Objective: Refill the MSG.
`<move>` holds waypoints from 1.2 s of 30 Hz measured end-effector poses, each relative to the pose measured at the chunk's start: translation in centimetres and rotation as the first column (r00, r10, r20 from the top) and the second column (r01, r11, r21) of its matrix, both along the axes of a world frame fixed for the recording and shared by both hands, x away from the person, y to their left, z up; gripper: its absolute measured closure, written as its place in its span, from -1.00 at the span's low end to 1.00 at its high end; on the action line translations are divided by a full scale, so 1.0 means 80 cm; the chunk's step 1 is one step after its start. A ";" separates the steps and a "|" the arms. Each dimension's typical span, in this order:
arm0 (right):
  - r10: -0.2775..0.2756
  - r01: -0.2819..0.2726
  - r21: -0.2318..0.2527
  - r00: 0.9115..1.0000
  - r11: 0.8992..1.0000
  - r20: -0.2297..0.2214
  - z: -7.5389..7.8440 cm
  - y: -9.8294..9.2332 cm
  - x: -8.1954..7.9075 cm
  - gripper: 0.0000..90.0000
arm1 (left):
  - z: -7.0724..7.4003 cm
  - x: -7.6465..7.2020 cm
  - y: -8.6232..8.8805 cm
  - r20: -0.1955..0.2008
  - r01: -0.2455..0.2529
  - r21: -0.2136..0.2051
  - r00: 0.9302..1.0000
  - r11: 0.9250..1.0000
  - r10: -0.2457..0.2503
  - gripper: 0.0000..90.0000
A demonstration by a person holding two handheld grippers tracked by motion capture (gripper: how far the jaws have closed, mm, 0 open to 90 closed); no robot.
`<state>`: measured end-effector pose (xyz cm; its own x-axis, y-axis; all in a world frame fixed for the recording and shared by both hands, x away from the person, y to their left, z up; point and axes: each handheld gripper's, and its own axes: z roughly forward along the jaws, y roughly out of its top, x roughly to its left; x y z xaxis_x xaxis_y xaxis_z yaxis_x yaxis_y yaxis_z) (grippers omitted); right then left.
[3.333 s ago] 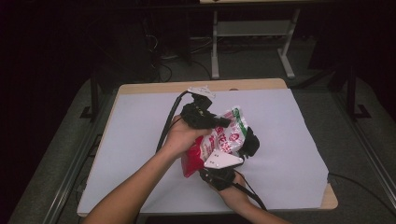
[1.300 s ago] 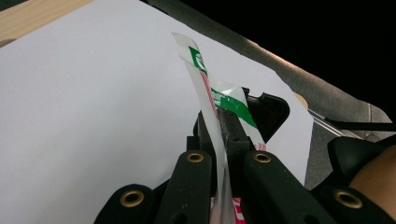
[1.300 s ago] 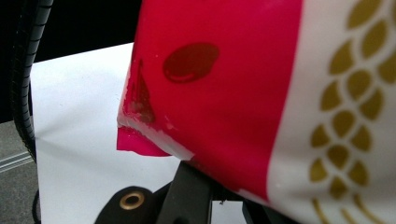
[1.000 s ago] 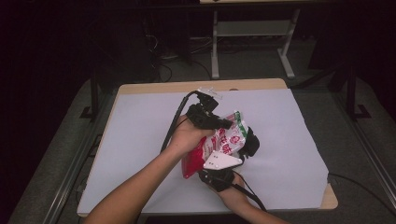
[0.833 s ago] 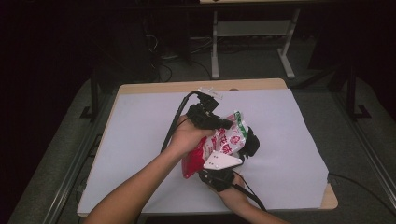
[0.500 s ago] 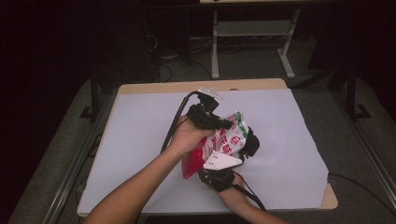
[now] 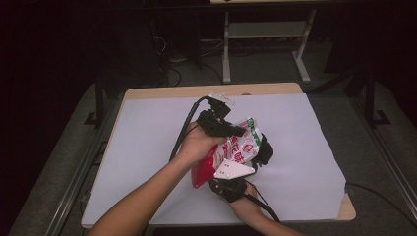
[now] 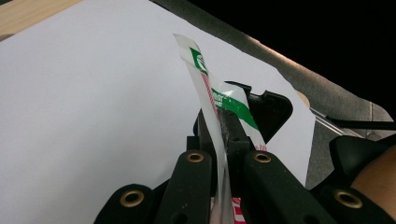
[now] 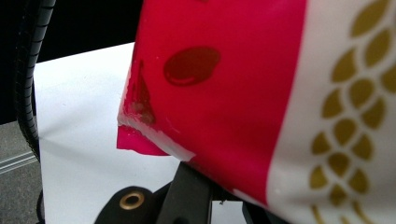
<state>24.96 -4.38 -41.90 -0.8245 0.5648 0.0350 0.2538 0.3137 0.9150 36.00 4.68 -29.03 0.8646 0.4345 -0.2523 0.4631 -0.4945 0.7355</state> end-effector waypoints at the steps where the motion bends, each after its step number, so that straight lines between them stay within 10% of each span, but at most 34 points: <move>1: 0.000 0.000 0.000 1.000 1.000 0.000 0.000 0.000 0.000 1.00 | 0.000 0.000 0.000 0.001 0.000 0.000 1.000 1.000 0.000 1.00; 36: 0.007 -0.007 0.013 1.000 1.000 -0.007 0.000 0.003 -0.001 1.00 | -0.001 -0.001 -0.004 0.009 0.006 0.027 1.000 1.000 -0.006 1.00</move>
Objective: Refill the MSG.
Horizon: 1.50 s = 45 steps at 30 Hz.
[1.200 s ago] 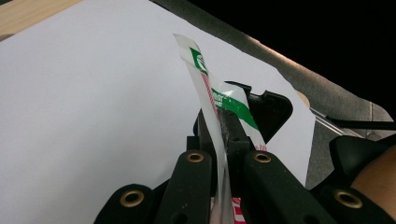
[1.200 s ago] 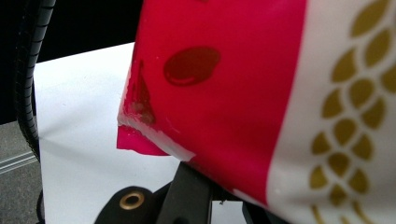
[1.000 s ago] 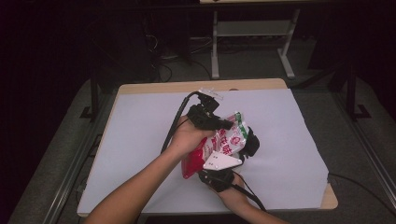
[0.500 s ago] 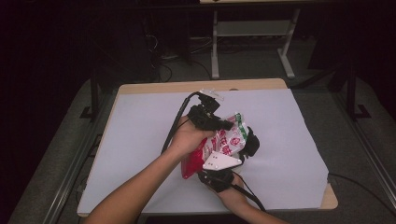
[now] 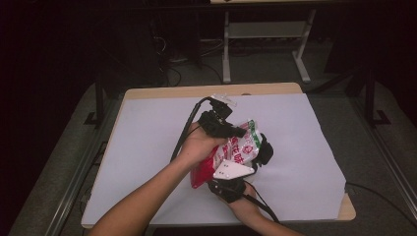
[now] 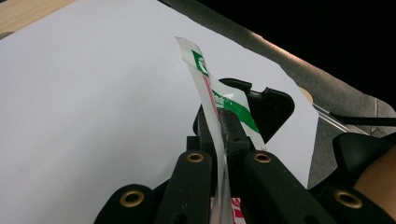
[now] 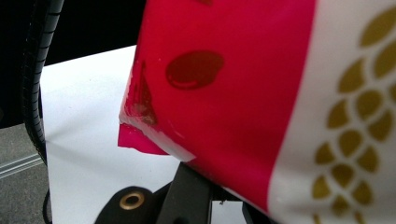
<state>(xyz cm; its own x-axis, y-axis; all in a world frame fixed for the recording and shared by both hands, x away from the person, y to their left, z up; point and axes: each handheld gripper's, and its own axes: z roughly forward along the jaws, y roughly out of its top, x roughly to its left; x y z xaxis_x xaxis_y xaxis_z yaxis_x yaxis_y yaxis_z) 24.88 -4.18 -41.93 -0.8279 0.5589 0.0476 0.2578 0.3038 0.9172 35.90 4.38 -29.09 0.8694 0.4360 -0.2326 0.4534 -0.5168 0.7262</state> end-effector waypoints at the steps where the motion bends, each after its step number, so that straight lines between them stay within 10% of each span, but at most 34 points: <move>1: 0.000 0.000 0.001 1.000 1.000 0.000 0.000 0.000 0.000 1.00 | 0.000 0.000 0.000 0.000 0.000 0.000 1.000 1.000 0.000 1.00; 45: -0.003 0.003 0.027 1.000 1.000 -0.012 0.001 0.002 0.000 1.00 | 0.000 0.000 -0.006 0.013 -0.005 0.021 1.000 1.000 0.005 1.00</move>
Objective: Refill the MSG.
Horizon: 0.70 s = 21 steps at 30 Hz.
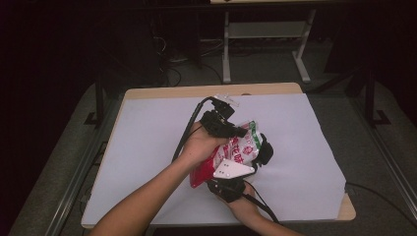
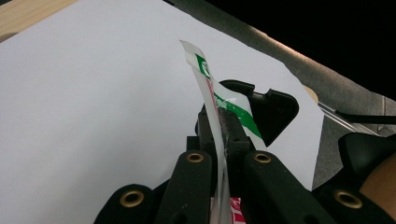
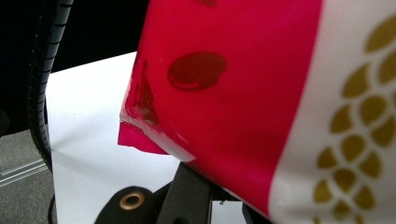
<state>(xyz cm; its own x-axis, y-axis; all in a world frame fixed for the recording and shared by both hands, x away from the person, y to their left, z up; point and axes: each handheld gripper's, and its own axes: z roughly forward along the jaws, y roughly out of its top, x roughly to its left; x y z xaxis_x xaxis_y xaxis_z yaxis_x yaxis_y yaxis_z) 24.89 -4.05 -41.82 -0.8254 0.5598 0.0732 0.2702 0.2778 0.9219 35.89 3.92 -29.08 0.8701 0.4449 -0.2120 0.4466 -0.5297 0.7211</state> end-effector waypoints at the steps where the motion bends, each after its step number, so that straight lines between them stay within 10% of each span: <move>1: 0.000 0.000 0.000 1.000 1.000 0.000 0.000 0.000 0.000 1.00 | 0.000 0.000 0.000 0.000 -0.001 0.000 1.000 1.000 0.001 1.00; 21: 0.009 -0.009 -0.005 1.000 1.000 0.005 0.000 0.001 0.000 1.00 | -0.002 -0.002 -0.004 0.002 -0.005 0.002 1.000 1.000 0.005 1.00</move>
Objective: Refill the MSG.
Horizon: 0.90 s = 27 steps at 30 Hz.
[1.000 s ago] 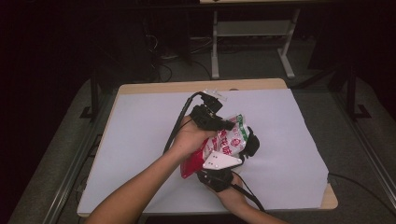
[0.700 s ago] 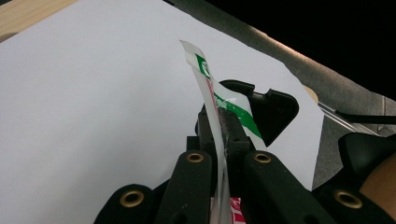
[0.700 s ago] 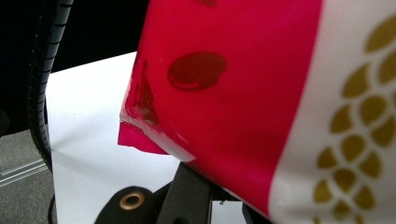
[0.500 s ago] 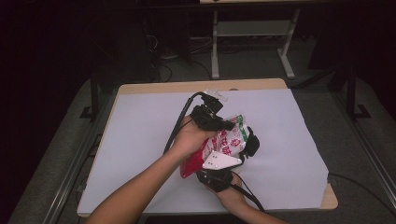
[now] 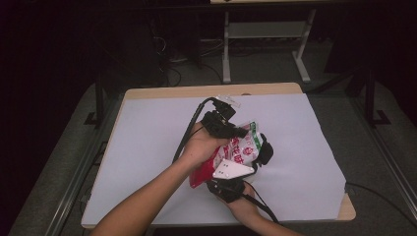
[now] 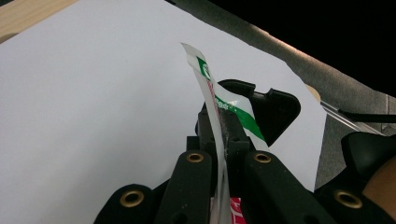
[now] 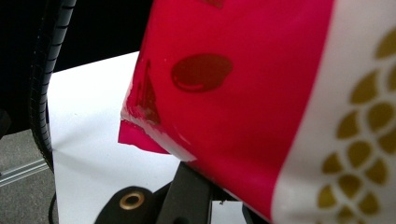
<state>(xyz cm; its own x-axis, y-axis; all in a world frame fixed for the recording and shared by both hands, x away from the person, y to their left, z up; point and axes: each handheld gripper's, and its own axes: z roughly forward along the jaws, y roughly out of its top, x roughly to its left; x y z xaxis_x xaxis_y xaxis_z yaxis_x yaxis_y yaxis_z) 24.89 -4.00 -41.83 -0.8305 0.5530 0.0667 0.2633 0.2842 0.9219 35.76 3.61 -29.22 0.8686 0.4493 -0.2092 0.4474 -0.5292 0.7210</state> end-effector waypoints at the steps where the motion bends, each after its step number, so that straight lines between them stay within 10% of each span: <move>1: 0.000 0.000 0.000 1.000 1.000 0.000 0.000 0.000 0.000 1.00 | 0.000 0.000 0.000 0.000 -0.002 -0.001 1.000 1.000 0.002 1.00; 27: 0.009 -0.009 0.016 1.000 1.000 0.002 0.002 0.003 0.000 1.00 | 0.000 0.000 -0.001 -0.003 -0.002 0.004 1.000 1.000 0.002 1.00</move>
